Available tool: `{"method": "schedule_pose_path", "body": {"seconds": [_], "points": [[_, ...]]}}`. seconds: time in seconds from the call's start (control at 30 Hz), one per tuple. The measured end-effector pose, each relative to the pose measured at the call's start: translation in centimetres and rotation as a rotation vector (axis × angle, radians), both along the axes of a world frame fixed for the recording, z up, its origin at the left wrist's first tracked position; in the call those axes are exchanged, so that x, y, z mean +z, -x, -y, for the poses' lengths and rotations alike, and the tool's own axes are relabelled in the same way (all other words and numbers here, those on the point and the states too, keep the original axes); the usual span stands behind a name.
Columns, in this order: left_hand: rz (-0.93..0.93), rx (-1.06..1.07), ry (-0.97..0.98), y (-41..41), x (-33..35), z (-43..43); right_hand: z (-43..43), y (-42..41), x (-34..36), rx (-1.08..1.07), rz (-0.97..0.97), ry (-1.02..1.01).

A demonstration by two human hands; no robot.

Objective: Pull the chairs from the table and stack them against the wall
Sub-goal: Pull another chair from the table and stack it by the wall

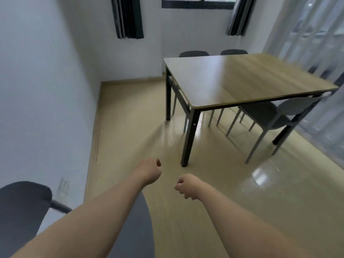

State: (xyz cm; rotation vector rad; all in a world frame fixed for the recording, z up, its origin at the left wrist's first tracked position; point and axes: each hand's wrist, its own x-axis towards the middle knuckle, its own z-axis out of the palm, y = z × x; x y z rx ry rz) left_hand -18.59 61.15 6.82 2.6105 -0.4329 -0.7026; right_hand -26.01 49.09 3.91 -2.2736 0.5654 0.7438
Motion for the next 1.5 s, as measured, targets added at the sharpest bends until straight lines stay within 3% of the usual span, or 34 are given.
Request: {"method": "schedule_pose_path", "body": {"seconds": [0.5, 0.8, 1.17, 1.3, 1.5], "points": [[-0.080, -0.289, 0.115, 6.1, 1.6, 44.7, 43.8, 10.9, 3.6, -0.428, 0.041, 0.093], [-0.009, -0.460, 0.106, 1.6, 0.1, 65.1, 63.5, 9.2, 3.0, -0.595, 0.074, 0.134], [0.084, -0.558, 0.050, -10.7, 1.2, 90.2, 86.5, -3.7, 3.1, -0.590, 0.144, 0.183], [0.024, -0.515, 0.047, -12.2, -0.1, 96.9, 94.3, -6.7, 1.3, -0.604, 0.153, 0.356], [-0.135, -0.349, -0.019, -13.1, -4.8, 106.0, 105.7, -10.8, -1.9, -0.259, 0.120, 0.524]]}}
